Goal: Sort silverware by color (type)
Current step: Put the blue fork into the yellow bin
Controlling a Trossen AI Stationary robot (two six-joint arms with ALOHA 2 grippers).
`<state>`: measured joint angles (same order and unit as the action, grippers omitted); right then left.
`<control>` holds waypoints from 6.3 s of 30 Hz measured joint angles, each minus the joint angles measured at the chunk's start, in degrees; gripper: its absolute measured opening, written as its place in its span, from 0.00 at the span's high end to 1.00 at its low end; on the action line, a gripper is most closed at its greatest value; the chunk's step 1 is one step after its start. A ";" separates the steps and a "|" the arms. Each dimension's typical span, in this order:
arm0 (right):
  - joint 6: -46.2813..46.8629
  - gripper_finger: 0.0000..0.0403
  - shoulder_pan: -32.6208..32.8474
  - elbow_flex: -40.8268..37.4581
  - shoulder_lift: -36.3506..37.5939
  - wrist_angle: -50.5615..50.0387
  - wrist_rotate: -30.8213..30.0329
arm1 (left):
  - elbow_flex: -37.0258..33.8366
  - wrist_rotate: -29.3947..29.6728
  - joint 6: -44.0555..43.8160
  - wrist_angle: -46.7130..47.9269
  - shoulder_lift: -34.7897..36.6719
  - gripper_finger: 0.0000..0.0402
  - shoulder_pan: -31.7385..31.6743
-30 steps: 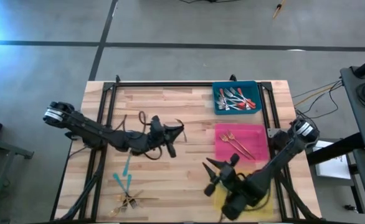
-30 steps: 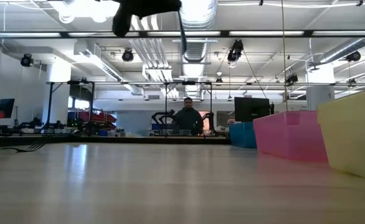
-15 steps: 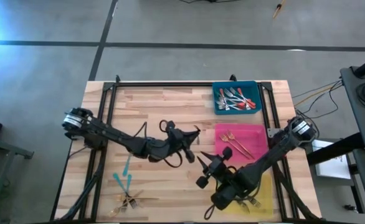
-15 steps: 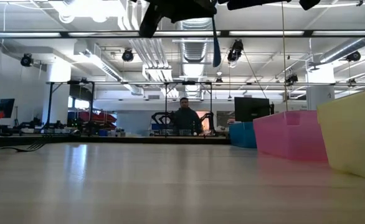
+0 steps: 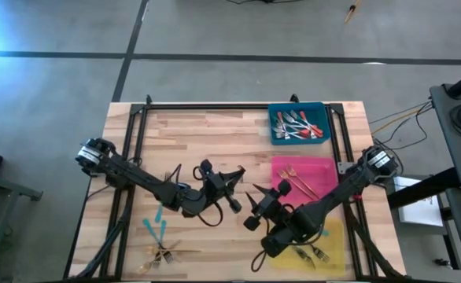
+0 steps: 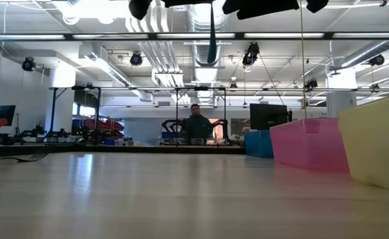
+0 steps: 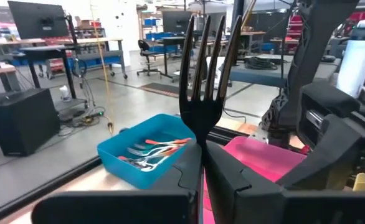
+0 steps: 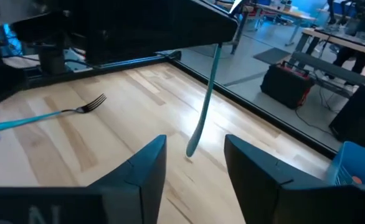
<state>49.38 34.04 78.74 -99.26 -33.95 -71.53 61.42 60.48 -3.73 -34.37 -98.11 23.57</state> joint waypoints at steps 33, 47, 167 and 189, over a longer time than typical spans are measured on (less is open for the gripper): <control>-9.49 0.54 0.96 0.48 3.96 4.80 3.37 | -0.06 -7.05 -2.86 -0.31 2.08 1.00 1.32; -8.95 0.54 -0.75 0.37 4.76 3.32 6.01 | -0.06 -12.02 -2.95 -3.08 2.50 1.00 1.44; 32.31 0.79 13.95 0.39 -2.14 -24.00 74.44 | -32.30 -50.30 -82.33 77.01 23.91 0.78 5.82; 30.98 0.83 13.95 0.39 0.85 -23.58 70.10 | -19.94 -39.52 -70.08 78.45 24.09 1.00 2.70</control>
<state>80.36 47.99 79.13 -98.42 -57.53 -1.42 41.48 20.96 -73.81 44.08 -74.02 26.27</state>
